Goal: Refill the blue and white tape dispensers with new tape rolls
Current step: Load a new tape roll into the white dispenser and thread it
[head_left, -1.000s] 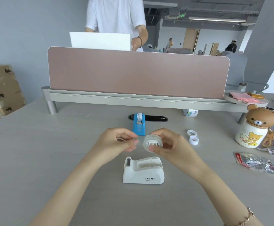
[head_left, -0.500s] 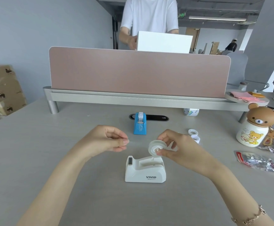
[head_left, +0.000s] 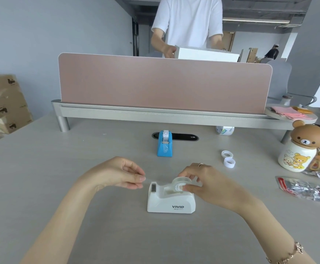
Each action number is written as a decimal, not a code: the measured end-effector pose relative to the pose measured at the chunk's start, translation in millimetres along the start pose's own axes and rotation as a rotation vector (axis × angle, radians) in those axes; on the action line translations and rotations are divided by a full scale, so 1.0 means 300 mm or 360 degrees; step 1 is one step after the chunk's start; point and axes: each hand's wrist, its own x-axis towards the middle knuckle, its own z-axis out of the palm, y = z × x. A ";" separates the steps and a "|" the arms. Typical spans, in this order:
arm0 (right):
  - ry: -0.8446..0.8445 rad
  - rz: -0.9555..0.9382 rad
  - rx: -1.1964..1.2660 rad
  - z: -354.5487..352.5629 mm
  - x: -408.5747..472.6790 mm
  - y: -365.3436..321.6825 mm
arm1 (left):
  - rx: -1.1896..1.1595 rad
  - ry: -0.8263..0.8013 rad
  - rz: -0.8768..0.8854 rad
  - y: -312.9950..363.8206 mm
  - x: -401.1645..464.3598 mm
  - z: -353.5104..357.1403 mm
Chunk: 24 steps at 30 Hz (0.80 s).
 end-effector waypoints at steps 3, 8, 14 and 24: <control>0.0002 -0.0002 -0.0016 0.008 0.002 -0.002 | 0.0013 -0.0020 -0.0029 -0.009 0.006 -0.002; -0.0071 0.0014 -0.0032 0.010 -0.005 0.003 | 0.0027 -0.0066 -0.0064 -0.014 0.010 -0.003; -0.0132 -0.0014 -0.0066 0.013 -0.008 0.010 | 0.0049 -0.0054 -0.0060 -0.014 0.012 0.000; -0.0148 -0.0018 -0.0110 0.011 -0.010 0.009 | 0.0029 -0.0082 -0.0056 -0.021 0.016 -0.011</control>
